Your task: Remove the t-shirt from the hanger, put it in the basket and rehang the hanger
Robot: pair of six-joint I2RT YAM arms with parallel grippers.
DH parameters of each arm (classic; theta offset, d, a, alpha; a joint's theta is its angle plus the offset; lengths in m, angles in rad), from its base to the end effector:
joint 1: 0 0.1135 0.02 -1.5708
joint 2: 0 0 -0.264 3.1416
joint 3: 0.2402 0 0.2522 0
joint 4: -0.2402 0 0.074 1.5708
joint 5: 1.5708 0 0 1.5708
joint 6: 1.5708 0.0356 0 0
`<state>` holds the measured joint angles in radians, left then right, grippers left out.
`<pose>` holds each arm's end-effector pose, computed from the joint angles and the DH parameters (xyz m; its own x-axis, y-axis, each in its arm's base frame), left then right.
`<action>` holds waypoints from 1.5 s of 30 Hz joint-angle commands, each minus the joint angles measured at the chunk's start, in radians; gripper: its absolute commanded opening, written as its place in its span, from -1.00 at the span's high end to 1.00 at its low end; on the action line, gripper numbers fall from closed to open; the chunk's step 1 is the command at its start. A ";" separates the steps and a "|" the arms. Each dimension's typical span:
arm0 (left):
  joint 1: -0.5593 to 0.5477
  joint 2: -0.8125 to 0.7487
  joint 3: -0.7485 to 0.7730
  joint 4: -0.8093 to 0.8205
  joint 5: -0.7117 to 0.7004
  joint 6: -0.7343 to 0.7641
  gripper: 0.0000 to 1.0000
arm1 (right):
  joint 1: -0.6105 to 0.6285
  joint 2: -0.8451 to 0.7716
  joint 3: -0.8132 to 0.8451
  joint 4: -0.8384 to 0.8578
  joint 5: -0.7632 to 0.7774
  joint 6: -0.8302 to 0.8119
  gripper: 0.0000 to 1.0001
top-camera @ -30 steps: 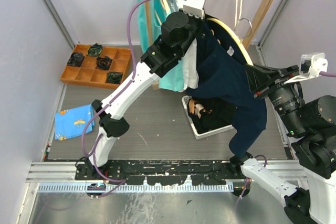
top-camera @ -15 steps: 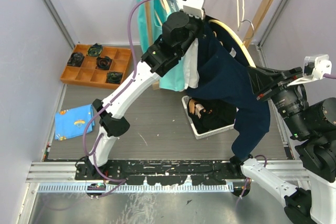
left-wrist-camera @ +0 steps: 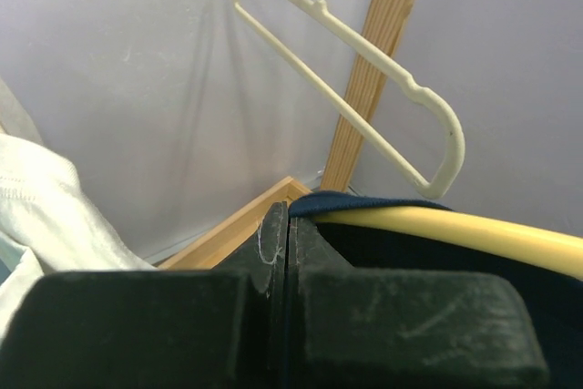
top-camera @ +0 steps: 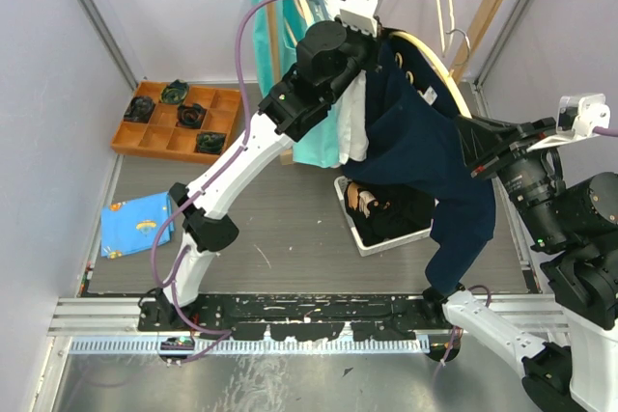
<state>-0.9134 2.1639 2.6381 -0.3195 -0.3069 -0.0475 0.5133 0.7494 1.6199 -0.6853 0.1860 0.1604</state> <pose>0.2925 -0.3613 0.5143 0.0669 -0.1607 -0.9847 0.5760 0.8121 -0.0934 0.0432 0.0168 0.5394 0.1066 0.2403 -0.9648 -0.3457 0.9188 0.1906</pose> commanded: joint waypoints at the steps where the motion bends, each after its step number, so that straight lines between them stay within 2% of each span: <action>1: -0.028 -0.065 0.047 0.033 0.006 0.040 1.00 | 0.001 0.015 0.049 0.168 0.023 0.012 0.99; 14: -0.153 -0.133 0.037 0.035 0.013 0.071 1.00 | 0.001 0.091 0.007 0.242 0.072 0.037 0.99; 26: -0.232 -0.188 0.016 -0.069 0.034 0.069 1.00 | 0.000 0.087 -0.078 0.318 0.106 0.039 0.98; 30: -0.250 -0.222 -0.038 -0.079 0.031 0.069 1.00 | 0.001 0.080 -0.095 0.329 0.104 0.039 0.99; 31: -0.252 -0.226 -0.043 -0.086 0.030 0.069 0.92 | 0.000 0.078 -0.096 0.331 0.104 0.039 0.98; 32: -0.252 -0.228 -0.043 -0.097 0.029 0.069 0.70 | 0.000 0.077 -0.096 0.331 0.104 0.039 0.99; 34: -0.252 -0.233 -0.040 -0.117 0.025 0.073 0.12 | 0.002 0.076 -0.096 0.332 0.099 0.039 0.99; 35: -0.253 -0.236 -0.041 -0.122 0.027 0.080 -0.02 | 0.001 0.074 -0.096 0.331 0.096 0.039 0.99; 40: -0.252 -0.242 -0.041 -0.083 0.033 0.158 -0.39 | 0.001 0.071 -0.098 0.331 0.081 0.041 0.99; 45: -0.242 -0.219 -0.048 -0.013 0.076 0.240 -0.49 | 0.001 0.070 -0.096 0.331 0.043 0.045 0.99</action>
<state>-1.1629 1.9556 2.5999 -0.4088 -0.2745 0.1089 0.5133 0.8383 1.5055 -0.4831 0.2611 0.1913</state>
